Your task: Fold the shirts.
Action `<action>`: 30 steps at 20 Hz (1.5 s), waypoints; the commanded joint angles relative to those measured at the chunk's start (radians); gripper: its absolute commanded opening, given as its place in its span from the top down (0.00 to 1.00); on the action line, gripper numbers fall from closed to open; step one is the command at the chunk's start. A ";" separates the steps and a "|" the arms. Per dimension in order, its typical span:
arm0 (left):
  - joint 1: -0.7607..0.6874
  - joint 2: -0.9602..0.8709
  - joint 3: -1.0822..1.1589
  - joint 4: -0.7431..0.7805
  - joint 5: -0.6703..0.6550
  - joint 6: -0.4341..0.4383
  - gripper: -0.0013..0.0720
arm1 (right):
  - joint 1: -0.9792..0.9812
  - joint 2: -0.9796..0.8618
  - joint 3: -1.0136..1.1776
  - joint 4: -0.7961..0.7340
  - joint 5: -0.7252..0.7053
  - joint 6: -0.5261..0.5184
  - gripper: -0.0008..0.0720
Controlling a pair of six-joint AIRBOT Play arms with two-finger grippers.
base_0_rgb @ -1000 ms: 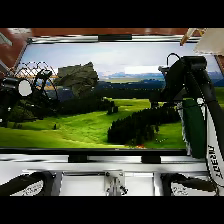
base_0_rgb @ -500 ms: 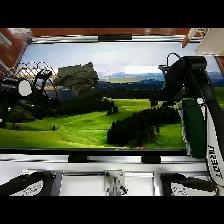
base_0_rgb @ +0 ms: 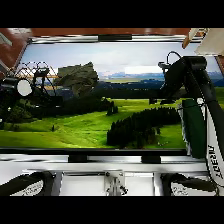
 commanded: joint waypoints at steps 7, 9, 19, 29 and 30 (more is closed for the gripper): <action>0.002 -0.295 0.272 -0.116 0.323 0.011 0.05 | 0.001 0.000 0.000 0.047 0.076 -0.005 0.21; 0.003 -0.473 0.436 -0.094 0.240 0.010 0.05 | 0.001 0.000 0.000 0.047 0.074 -0.005 0.21; 0.006 -0.764 0.668 0.096 0.103 -0.032 0.05 | 0.001 0.000 0.000 0.086 0.096 -0.005 0.21; 0.006 -0.812 0.680 -0.020 0.135 -0.035 0.94 | 0.001 0.000 0.000 0.098 0.101 -0.005 0.21; 0.006 -0.805 0.701 -0.031 0.127 -0.032 0.94 | 0.001 0.000 0.000 0.098 0.099 -0.005 0.21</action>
